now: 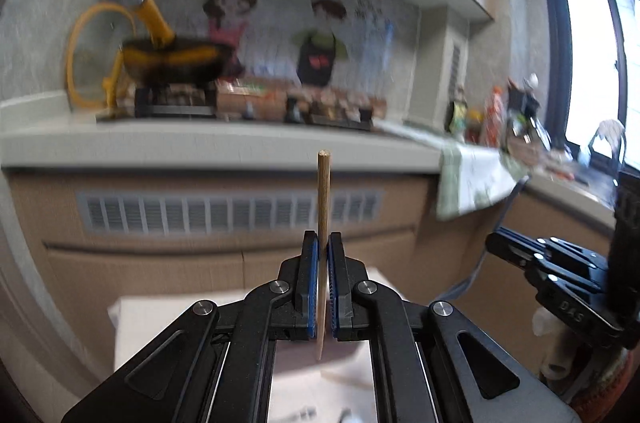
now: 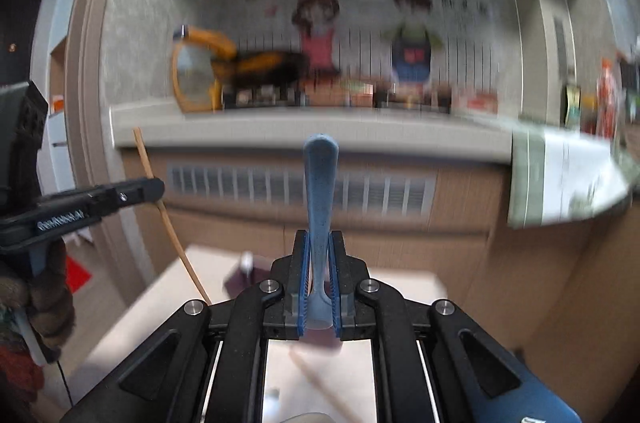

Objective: Organize utensils
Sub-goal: 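Lower the chopstick and blue spoon into the maroon holder with both grippers, then open both grippers to release the chopstick and blue spoon, then move the right gripper to the other wooden chopstick and close on it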

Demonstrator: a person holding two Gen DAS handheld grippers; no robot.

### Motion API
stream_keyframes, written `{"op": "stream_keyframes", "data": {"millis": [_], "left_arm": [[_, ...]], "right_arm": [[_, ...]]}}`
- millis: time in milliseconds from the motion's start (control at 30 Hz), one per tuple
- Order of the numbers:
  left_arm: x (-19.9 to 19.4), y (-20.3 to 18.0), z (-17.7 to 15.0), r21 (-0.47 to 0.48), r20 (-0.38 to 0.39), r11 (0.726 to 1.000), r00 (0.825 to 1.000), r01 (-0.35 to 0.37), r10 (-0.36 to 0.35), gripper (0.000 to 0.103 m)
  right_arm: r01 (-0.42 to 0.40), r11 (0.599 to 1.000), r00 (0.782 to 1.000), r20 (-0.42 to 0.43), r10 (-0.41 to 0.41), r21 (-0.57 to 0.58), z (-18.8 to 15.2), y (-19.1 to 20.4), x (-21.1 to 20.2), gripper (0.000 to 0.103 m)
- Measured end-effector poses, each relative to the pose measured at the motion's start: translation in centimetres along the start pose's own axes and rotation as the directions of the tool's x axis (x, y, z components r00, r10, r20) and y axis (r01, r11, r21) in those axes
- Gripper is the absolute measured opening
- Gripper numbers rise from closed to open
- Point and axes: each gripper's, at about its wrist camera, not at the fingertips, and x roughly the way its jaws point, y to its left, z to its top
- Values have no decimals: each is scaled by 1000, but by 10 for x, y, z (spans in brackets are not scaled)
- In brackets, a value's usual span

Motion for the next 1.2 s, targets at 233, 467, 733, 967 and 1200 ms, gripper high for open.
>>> {"op": "stream_keyframes", "data": {"millis": [233, 467, 733, 967, 1200], "left_arm": [[37, 17, 18, -31, 16, 999, 1000, 13, -12, 5], [102, 39, -17, -93, -108, 995, 992, 48, -58, 5], [145, 74, -73, -240, -253, 970, 961, 45, -108, 18], [107, 79, -101, -211, -231, 977, 970, 20, -70, 36], [85, 74, -169, -187, -404, 982, 913, -27, -51, 36]], "right_arm": [[12, 998, 1000, 15, -11, -56, 40, 8, 45, 9], [-12, 1000, 988, -154, 11, -5, 4, 2, 129, 9], [6, 995, 915, -401, 36, 102, -60, -16, 196, 25], [-78, 988, 937, -329, 119, 135, -73, -26, 151, 35], [-33, 990, 866, -490, 96, 136, -145, -31, 146, 35]]}}
